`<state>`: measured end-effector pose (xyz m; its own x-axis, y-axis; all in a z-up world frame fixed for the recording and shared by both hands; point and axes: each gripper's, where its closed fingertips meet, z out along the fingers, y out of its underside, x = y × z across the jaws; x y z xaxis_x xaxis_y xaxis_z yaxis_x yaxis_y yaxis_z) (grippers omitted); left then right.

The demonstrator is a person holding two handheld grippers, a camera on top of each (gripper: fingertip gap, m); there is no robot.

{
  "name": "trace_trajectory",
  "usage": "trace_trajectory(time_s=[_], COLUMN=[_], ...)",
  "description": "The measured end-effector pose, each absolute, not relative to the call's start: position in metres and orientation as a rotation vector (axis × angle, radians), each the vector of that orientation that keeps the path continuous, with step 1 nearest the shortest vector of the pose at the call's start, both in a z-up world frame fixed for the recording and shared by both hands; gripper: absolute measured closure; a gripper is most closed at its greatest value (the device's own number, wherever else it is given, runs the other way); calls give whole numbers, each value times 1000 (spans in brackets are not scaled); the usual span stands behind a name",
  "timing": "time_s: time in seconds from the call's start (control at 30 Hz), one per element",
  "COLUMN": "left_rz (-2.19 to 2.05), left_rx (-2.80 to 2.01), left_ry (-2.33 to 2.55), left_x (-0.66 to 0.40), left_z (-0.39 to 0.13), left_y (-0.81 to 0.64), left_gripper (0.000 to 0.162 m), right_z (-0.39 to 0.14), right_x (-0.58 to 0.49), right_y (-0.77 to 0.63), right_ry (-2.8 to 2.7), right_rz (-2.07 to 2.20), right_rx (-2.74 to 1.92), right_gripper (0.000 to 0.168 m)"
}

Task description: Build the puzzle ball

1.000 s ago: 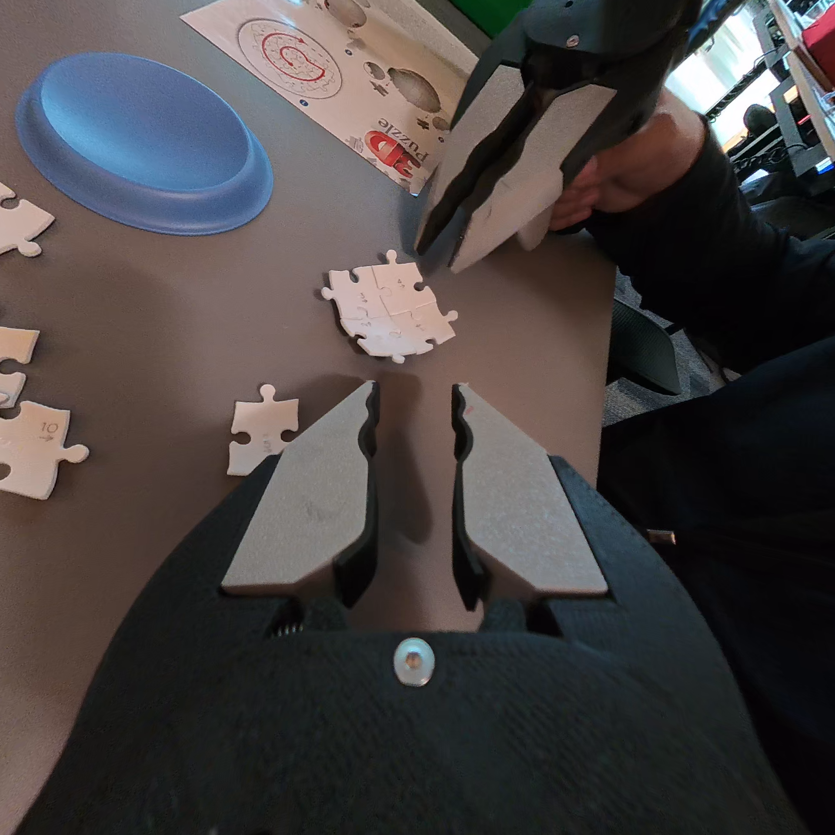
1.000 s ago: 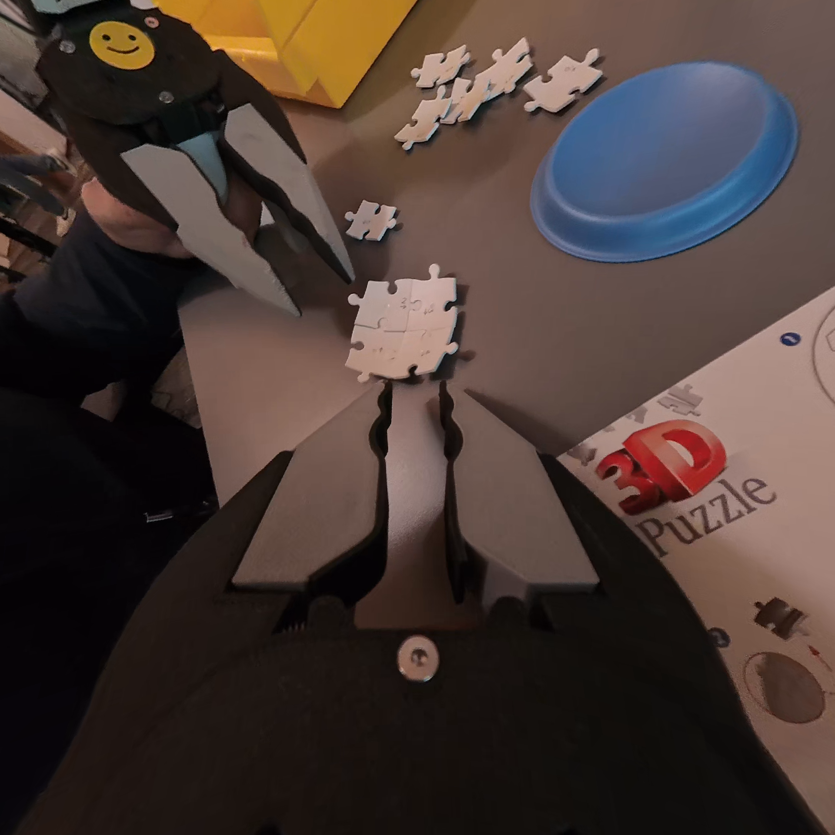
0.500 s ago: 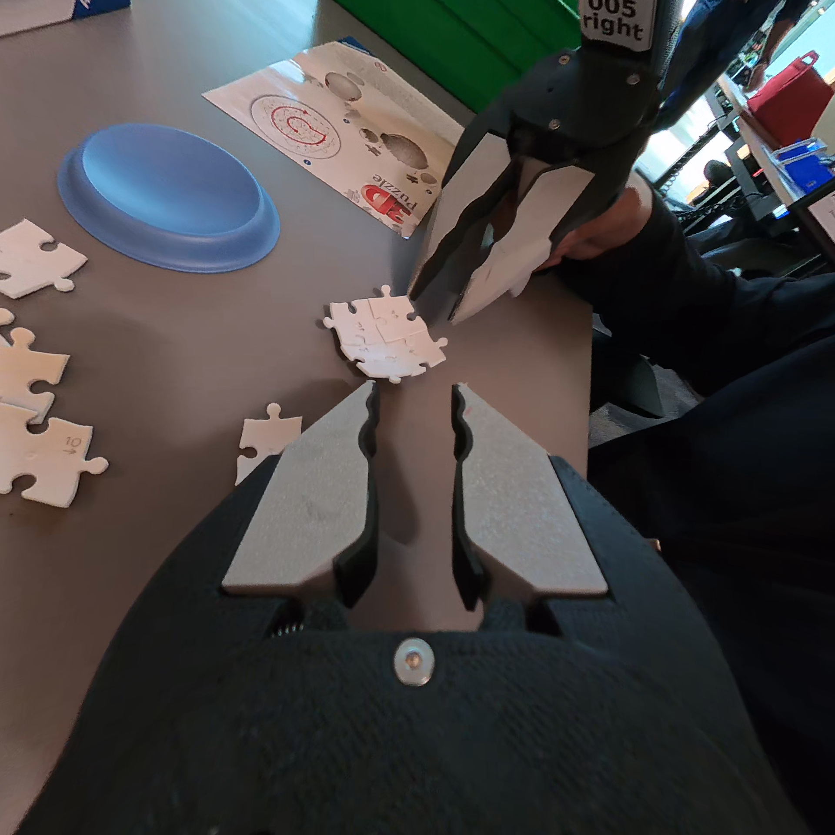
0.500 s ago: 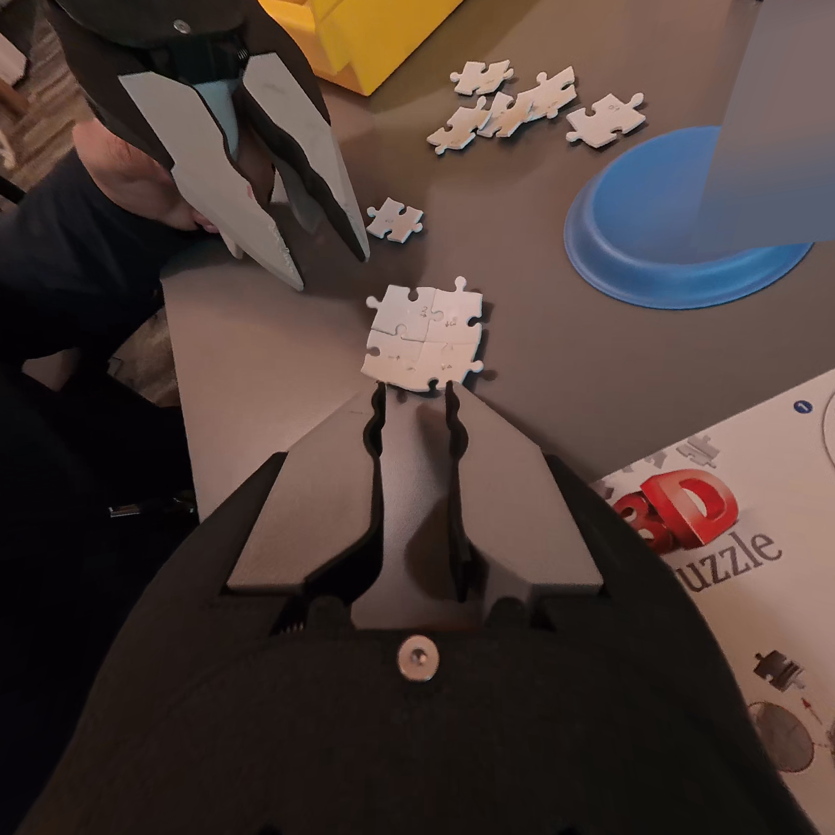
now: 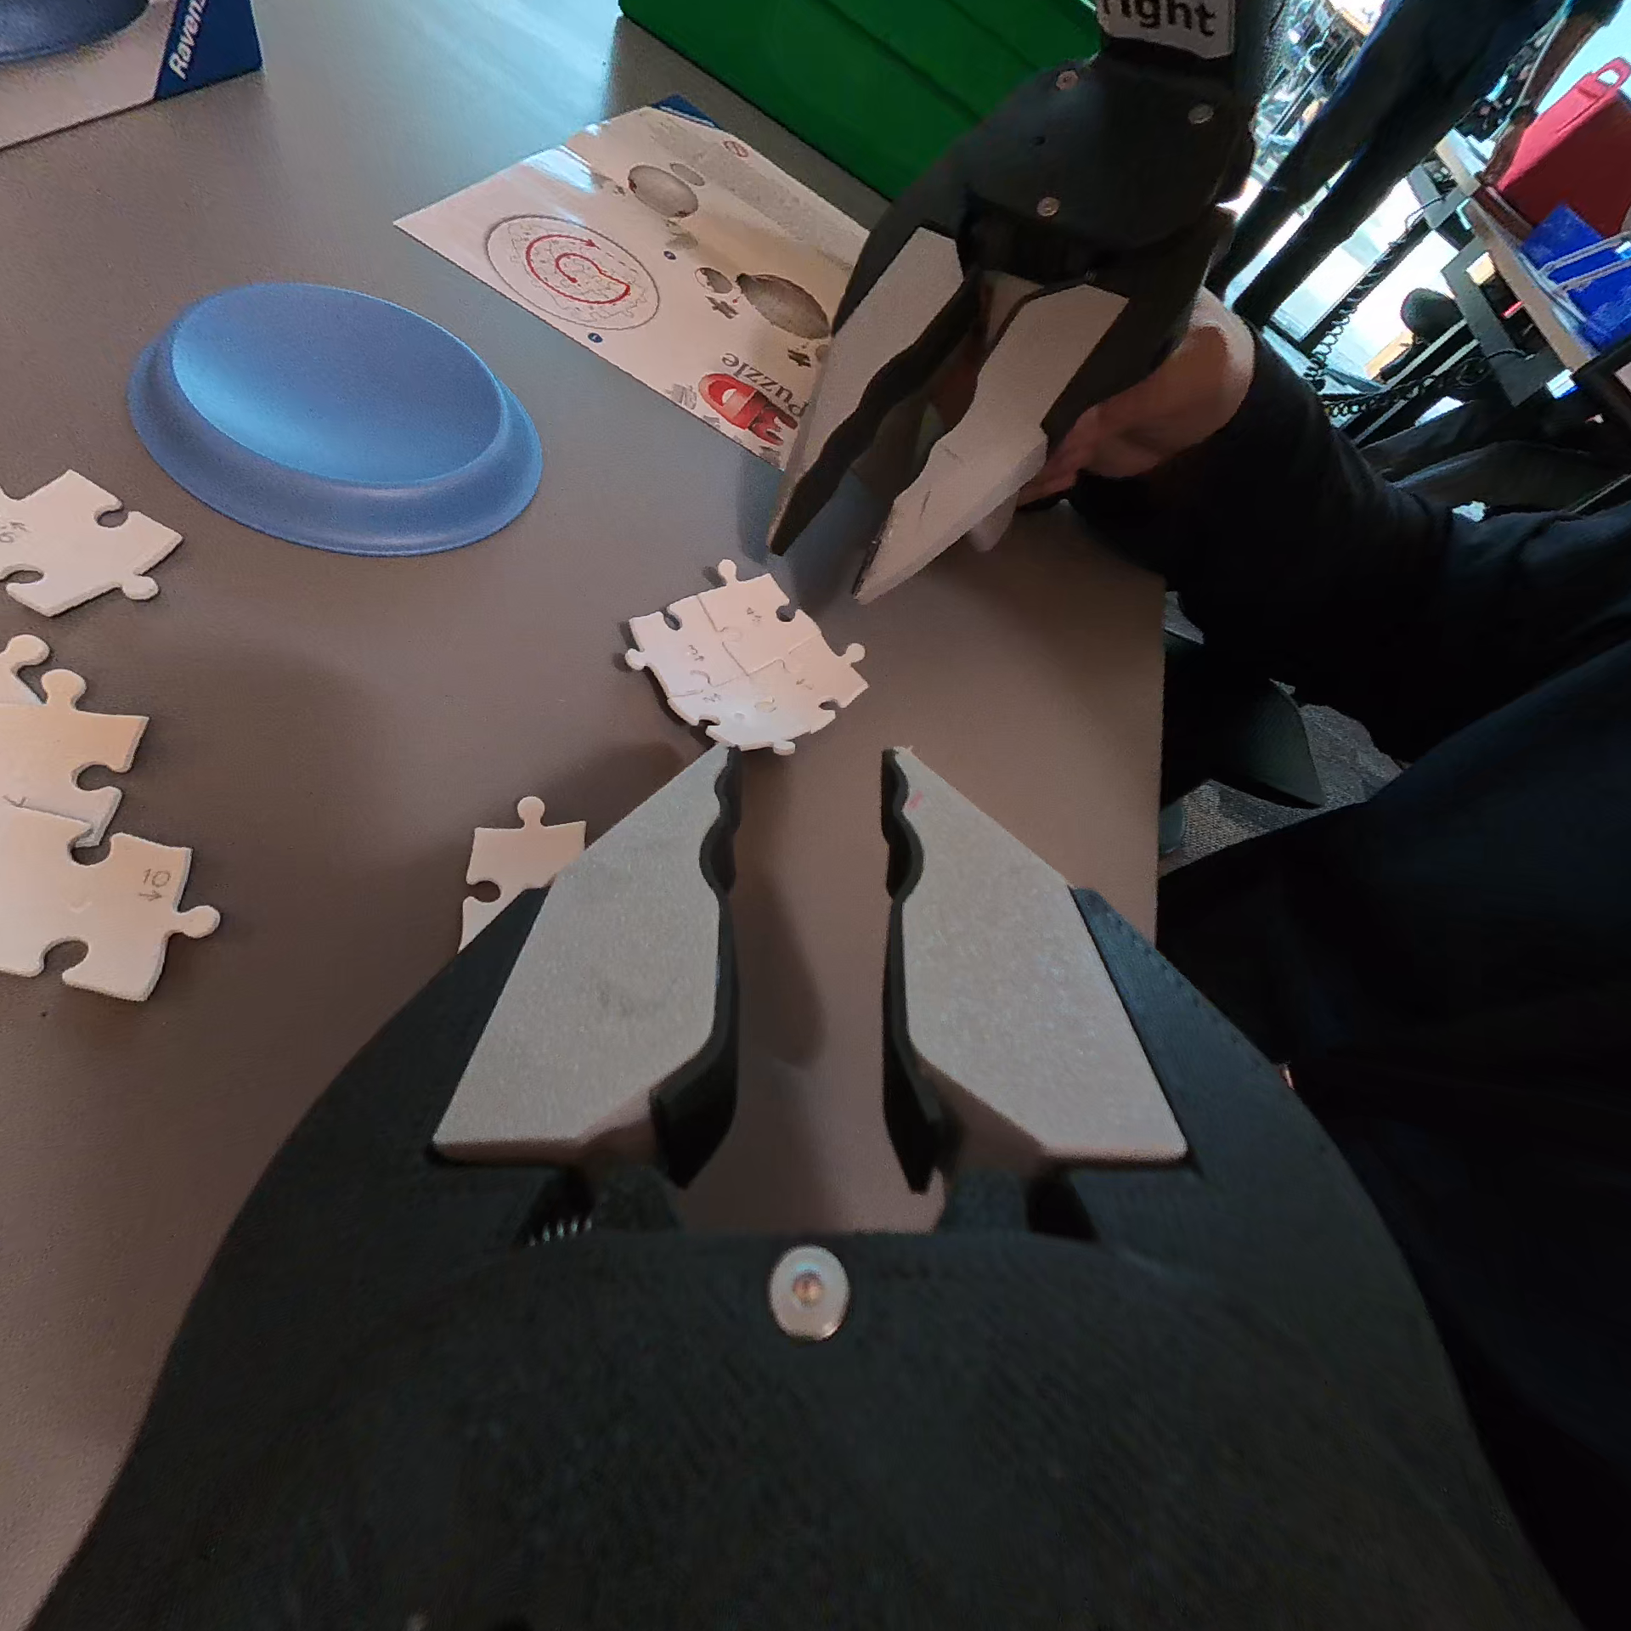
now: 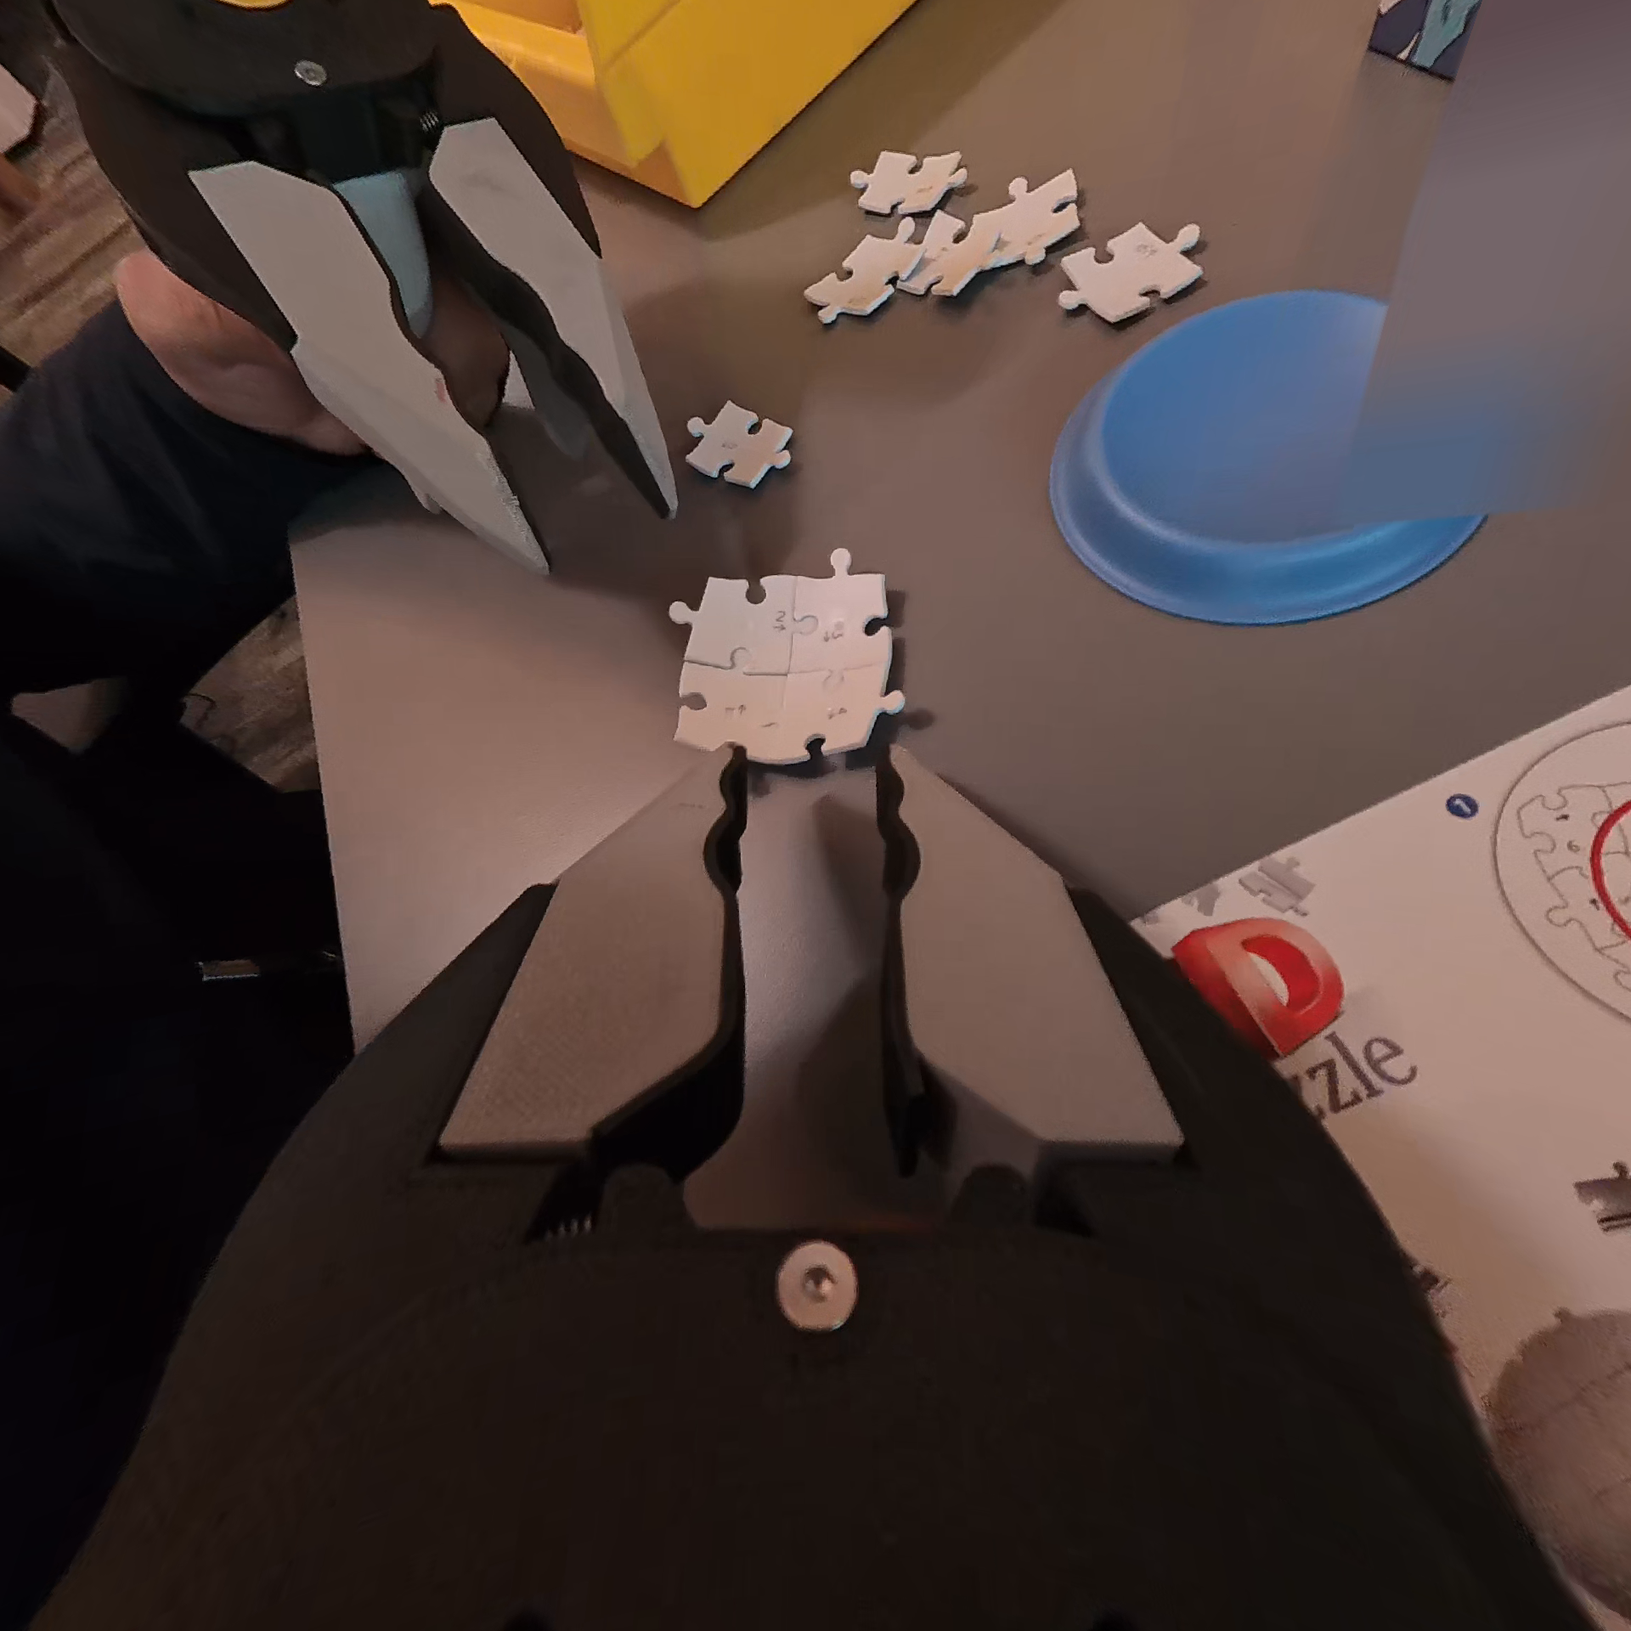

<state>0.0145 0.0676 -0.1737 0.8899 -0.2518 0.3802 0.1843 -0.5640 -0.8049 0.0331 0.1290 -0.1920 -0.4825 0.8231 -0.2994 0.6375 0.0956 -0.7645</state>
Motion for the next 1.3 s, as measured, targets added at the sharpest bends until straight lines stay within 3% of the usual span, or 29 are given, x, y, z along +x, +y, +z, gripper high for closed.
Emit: trace_trajectory(time_s=[0.53, 0.73, 1.0, 1.3], left_rz=[-564, -200, -439, -327], left_rx=[-2089, -2047, -1926, -2102], left_ry=[54, 19, -148, -62], left_x=[15, -30, -43, -34], left_z=[-173, -163, -150, -176], left_y=[67, 59, 49, 54], left_gripper=[133, 140, 125, 122], right_z=[-186, -171, -160, -142], right_x=[36, 26, 20, 19], right_y=[126, 157, 195, 215], right_ry=[-2196, -1955, -1747, -1606], right_rz=[1411, 1399, 1180, 1049], right_rx=[-1408, -1452, -1434, -1361], right_gripper=[142, 143, 147, 149])
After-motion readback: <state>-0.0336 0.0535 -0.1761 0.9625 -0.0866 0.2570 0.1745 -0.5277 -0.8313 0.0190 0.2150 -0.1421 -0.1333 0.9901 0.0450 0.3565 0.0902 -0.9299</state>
